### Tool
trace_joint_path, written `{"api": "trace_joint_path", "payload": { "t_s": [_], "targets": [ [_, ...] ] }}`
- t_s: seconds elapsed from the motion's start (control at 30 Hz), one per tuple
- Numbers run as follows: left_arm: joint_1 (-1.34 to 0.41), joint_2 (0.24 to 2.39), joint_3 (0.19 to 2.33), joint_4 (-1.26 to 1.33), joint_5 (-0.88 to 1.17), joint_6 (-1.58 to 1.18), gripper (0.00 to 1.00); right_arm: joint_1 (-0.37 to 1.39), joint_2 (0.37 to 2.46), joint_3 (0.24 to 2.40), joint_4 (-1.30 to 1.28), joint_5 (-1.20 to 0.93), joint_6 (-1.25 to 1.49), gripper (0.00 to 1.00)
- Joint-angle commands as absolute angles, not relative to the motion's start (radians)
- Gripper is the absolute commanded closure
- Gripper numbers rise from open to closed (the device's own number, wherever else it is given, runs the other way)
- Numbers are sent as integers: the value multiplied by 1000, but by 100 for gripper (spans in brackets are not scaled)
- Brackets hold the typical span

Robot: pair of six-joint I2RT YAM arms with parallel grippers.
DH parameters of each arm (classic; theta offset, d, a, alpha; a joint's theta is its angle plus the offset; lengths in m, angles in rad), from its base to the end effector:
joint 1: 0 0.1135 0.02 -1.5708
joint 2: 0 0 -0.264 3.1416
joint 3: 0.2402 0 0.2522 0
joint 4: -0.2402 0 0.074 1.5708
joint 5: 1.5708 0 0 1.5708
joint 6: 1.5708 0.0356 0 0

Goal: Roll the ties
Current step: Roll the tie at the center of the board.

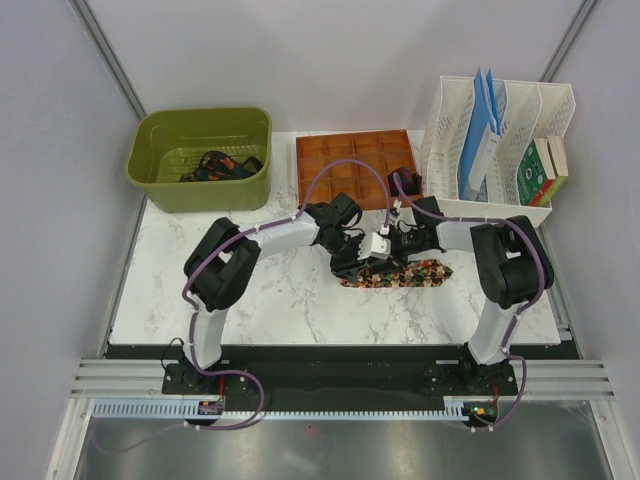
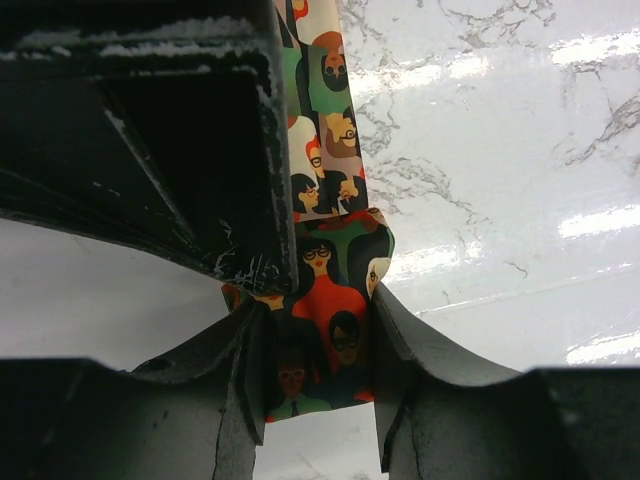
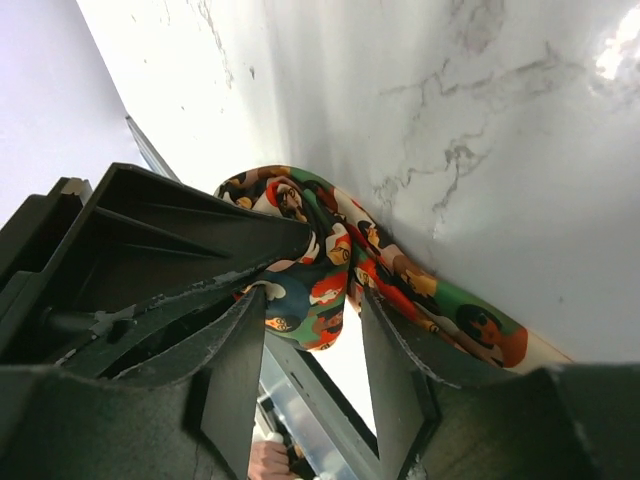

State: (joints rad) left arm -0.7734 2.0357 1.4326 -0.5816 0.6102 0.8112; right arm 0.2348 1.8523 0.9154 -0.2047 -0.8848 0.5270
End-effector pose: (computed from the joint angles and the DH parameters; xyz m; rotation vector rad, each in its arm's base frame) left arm 0.2813 -0.3031 0.1644 1.9884 1.7335 -0.8193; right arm 0.3116 0.1029 0.1175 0.1188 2.7458 1.4238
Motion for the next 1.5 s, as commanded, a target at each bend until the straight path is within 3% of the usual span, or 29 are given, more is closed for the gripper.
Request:
{"api": "trace_joint_path", "payload": {
  "t_s": [0.0, 0.13, 0.27, 0.37, 0.5, 0.6, 0.73, 1.03, 1.17, 1.3, 1.47],
  "targets": [
    [-769, 2083, 1431, -649, 560, 782, 72, 261, 1861, 881, -71, -907, 632, 51],
    [-767, 2085, 1431, -634, 543, 758, 72, 267, 1876, 874, -43, -917, 652, 61],
    [-767, 2085, 1428, -624, 526, 747, 71, 268, 1884, 870, -32, -920, 650, 90],
    [-761, 2071, 1425, -617, 525, 729, 68, 265, 1896, 865, -29, -920, 643, 100],
    [-738, 2039, 1427, -603, 532, 690, 51, 253, 1907, 862, -49, -888, 598, 100],
    [-716, 1967, 1392, -554, 548, 660, 21, 247, 1917, 850, -51, -858, 566, 100],
    [-693, 1847, 1321, -482, 552, 632, 0, 242, 1937, 854, -51, -830, 522, 100],
    [-663, 1525, 1123, -281, 506, 472, 0, 242, 1922, 835, -38, -746, 483, 100],
    [-649, 1584, 1156, -251, 541, 298, 0, 242, 1910, 831, -40, -712, 463, 100],
    [-634, 1730, 1296, -502, 733, 477, 0, 244, 1908, 844, -38, -693, 445, 100],
    [-640, 1720, 1131, -221, 652, 508, 0, 250, 1896, 851, -35, -677, 433, 100]
  ]
}}
